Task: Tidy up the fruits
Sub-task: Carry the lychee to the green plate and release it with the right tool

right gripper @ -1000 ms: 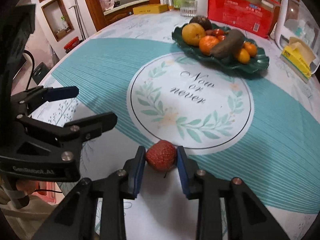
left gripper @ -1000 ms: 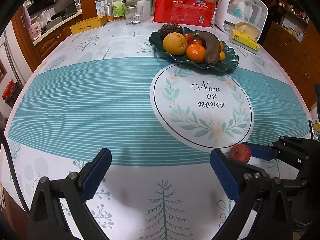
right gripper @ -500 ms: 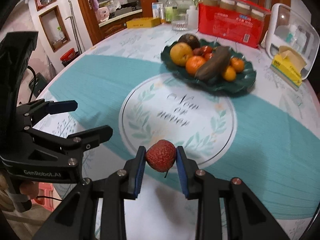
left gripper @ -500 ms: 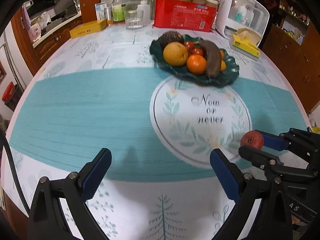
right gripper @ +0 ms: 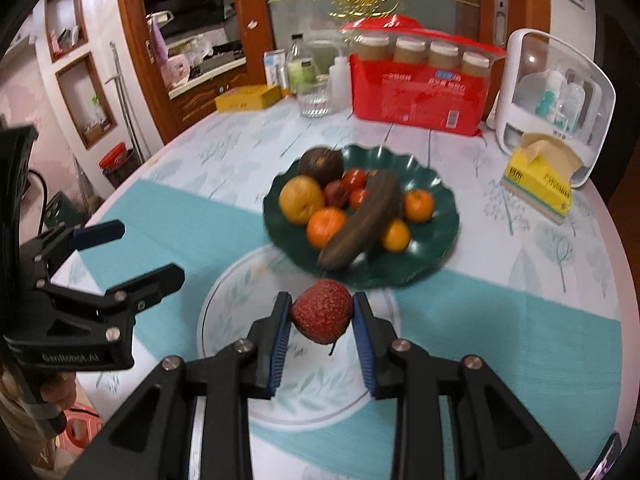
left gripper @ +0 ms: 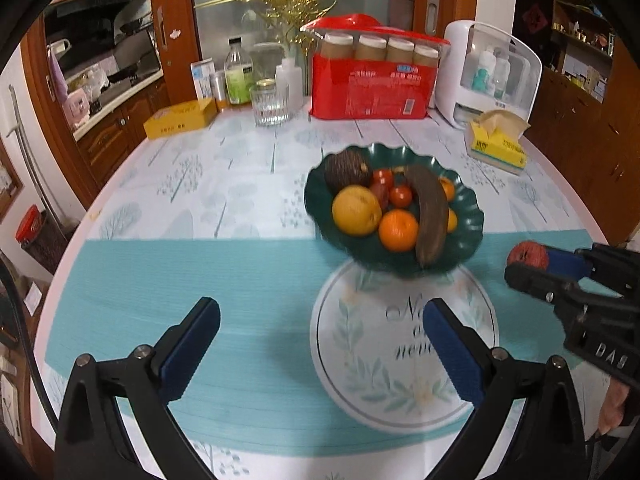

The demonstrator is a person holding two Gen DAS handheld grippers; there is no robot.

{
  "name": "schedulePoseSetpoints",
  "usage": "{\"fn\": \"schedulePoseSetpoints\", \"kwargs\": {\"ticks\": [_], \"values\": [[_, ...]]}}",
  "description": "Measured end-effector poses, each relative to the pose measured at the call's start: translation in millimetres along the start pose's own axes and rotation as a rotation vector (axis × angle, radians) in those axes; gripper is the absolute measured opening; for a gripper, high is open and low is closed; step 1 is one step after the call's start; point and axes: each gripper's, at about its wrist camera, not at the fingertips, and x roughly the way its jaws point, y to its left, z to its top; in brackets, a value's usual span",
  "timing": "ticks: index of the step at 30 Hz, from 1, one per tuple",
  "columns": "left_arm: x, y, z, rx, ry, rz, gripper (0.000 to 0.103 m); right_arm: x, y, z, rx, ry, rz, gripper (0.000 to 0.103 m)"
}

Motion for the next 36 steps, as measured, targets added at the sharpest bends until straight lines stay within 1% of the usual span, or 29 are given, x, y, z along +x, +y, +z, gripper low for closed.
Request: {"fn": "schedulePoseSetpoints", "kwargs": {"ticks": [5, 9, 12, 17, 19, 23, 28, 36], "values": [[3.0, -4.7, 27.5, 0.019, -0.036, 0.018, 0.101, 4.0, -15.3, 32.7, 0.021, -0.02, -0.004, 0.031], [15.1, -7.8, 56.7, 0.038, -0.033, 0.015, 0.101, 10.9, -30.1, 62.6, 0.063, -0.028, 0.005, 0.031], [30.5, -9.2, 83.0, 0.049, -0.031, 0.04, 0.101, 23.4, -42.3, 90.4, 0.099, -0.022, 0.007, 0.031], [58.5, -4.9, 118.9, 0.034, -0.023, 0.081, 0.101, 46.3, -54.8, 121.1, 0.115, -0.048, -0.058, 0.031], [71.3, -2.1, 127.6, 0.023, -0.014, 0.079, 0.102, 59.3, -57.4, 129.3, 0.114, -0.051, -0.083, 0.031], [95.6, 0.6, 136.5, 0.006, 0.018, 0.087, 0.102, 83.4, -58.3, 137.1, 0.108, -0.037, -0.103, 0.031], [124.5, 6.3, 132.1, -0.025, 0.073, 0.085, 0.101, 106.8, -54.1, 137.2, 0.098, -0.011, -0.1, 0.031], [140.8, 12.1, 122.6, -0.027, 0.102, 0.093, 0.101, 126.3, -42.9, 131.2, 0.057, 0.015, -0.11, 0.031]]}}
